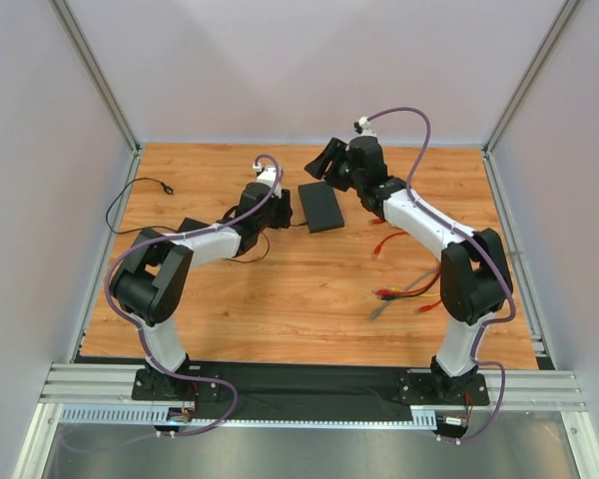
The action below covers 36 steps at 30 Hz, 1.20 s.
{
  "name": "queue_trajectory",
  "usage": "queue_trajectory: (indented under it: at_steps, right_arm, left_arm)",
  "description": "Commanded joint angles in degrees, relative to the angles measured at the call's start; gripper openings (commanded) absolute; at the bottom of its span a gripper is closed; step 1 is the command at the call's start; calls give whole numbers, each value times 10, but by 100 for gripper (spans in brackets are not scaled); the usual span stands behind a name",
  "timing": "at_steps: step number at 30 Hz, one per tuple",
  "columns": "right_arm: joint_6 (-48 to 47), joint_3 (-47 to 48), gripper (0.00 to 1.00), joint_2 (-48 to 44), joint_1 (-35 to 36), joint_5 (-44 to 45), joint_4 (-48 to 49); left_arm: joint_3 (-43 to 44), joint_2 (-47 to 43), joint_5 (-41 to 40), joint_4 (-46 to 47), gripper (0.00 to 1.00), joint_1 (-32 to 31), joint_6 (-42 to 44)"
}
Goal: Pull the plug from the switch port
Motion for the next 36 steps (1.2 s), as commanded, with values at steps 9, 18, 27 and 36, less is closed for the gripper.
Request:
queue_trajectory:
  at_steps: [9,18,27,36]
  right_arm:
    - [-89,-8,59,92,-95,-186,75]
    - [-91,10,59,131,-109,-165,28]
    - [-69,39,59,159,-114,-158,-10]
    - [-93,39,59,159,-116,-127,-36]
  left_arm:
    - [-74,-28,22,166,52,10,-154]
    - [-92,-10,4,151,52,3,-228]
    - [70,76,89,72,52,3,-143]
    - [180,142,64,-62,53,7,-124]
